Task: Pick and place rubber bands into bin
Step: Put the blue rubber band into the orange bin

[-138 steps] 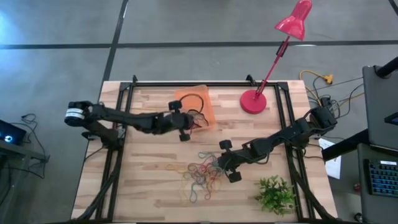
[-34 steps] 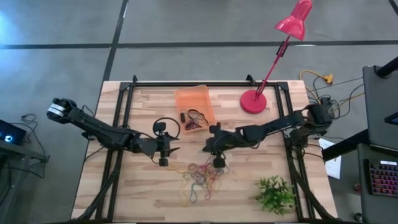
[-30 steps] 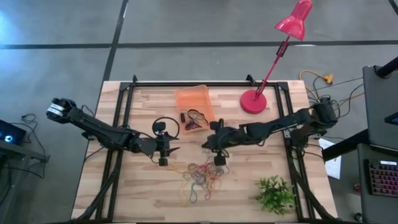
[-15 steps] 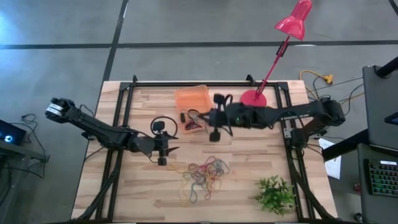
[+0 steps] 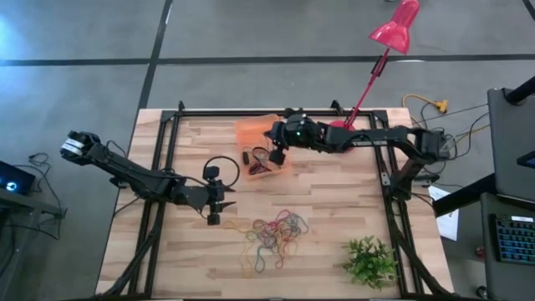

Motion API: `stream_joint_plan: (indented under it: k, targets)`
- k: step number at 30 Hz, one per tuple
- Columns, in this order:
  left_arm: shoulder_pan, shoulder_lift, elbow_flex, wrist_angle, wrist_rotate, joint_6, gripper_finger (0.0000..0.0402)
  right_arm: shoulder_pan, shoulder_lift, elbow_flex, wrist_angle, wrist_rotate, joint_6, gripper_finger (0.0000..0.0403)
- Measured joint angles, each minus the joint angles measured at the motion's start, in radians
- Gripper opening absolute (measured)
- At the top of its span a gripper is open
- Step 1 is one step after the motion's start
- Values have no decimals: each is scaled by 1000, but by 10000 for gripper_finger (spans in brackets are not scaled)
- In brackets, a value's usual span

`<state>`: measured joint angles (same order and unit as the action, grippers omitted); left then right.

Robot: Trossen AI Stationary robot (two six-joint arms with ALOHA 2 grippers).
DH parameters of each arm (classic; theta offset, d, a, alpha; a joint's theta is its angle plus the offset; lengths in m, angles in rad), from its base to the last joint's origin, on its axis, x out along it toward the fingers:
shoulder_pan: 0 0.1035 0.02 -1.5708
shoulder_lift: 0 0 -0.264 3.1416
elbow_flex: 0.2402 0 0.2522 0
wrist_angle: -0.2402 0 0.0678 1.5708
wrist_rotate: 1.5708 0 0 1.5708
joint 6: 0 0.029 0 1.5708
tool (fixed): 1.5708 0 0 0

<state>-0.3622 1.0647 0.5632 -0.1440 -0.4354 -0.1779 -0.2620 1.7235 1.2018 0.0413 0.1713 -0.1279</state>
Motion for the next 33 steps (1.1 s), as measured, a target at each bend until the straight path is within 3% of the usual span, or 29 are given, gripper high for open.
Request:
stream_joint_plan:
  k: [10,19,22,26,33]
  targets:
    - [2,24,-7,11,4,0,160,-34,42,-1,-11,-49,-10,21]
    - [2,25,-7,25,1,0,160,-33,39,0,-18,-55,-12,121]
    - [2,28,-7,22,32,0,160,-20,24,0,-112,-177,-8,147]
    - [2,28,-9,24,71,-1,160,46,12,-7,-282,-351,-1,163]
    - [2,28,-25,25,83,0,160,249,12,-82,-388,-364,28,154]
